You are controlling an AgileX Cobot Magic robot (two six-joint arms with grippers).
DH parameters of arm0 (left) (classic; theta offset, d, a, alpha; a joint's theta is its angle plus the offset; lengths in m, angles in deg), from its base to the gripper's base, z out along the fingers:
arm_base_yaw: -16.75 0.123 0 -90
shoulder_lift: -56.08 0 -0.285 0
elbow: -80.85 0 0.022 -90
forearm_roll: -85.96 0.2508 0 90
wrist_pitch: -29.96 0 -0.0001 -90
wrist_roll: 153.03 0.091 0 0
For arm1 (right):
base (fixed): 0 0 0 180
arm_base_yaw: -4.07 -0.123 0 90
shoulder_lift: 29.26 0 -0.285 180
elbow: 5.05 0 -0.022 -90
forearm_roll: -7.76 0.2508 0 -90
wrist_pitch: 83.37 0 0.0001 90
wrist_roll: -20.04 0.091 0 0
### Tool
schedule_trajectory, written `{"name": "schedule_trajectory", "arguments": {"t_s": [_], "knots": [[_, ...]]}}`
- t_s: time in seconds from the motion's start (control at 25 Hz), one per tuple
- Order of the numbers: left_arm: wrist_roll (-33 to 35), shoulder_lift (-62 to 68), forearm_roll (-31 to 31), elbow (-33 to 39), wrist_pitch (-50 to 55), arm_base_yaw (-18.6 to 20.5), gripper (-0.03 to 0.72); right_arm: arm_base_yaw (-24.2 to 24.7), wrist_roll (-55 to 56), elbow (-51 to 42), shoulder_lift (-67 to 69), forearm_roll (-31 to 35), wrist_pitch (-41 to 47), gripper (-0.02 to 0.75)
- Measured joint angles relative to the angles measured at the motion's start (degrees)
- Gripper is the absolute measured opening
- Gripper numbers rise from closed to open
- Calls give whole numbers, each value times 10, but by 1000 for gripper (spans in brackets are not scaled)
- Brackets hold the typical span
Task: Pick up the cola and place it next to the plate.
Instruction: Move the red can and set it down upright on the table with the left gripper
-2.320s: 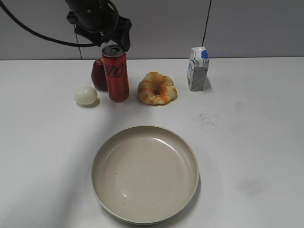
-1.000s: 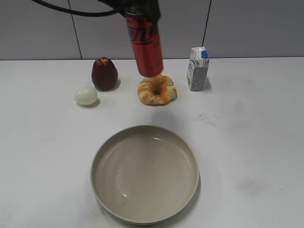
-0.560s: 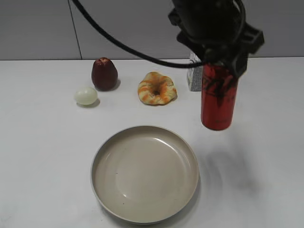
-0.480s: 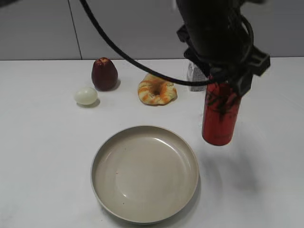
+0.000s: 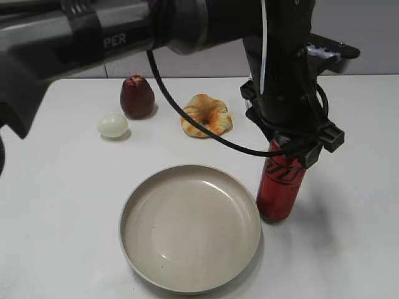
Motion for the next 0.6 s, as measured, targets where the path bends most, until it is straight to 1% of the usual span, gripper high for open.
{"name": "schedule_trajectory", "arguments": {"t_s": [0.12, 0.32, 0.36, 0.52, 0.6], "knots": [[0, 2, -1, 0, -7, 0, 524, 0, 0, 0, 0, 0, 0, 536], [0, 2, -18, 0, -13, 0, 633, 0, 0, 0, 0, 0, 0, 536], [0, 2, -21, 0, -13, 0, 645, 0, 0, 0, 0, 0, 0, 536], [0, -9, -22, 0, -10, 0, 659, 0, 0, 0, 0, 0, 0, 536], [0, -29, -12, 0, -7, 2, 659, 0, 0, 0, 0, 0, 0, 536]]}}
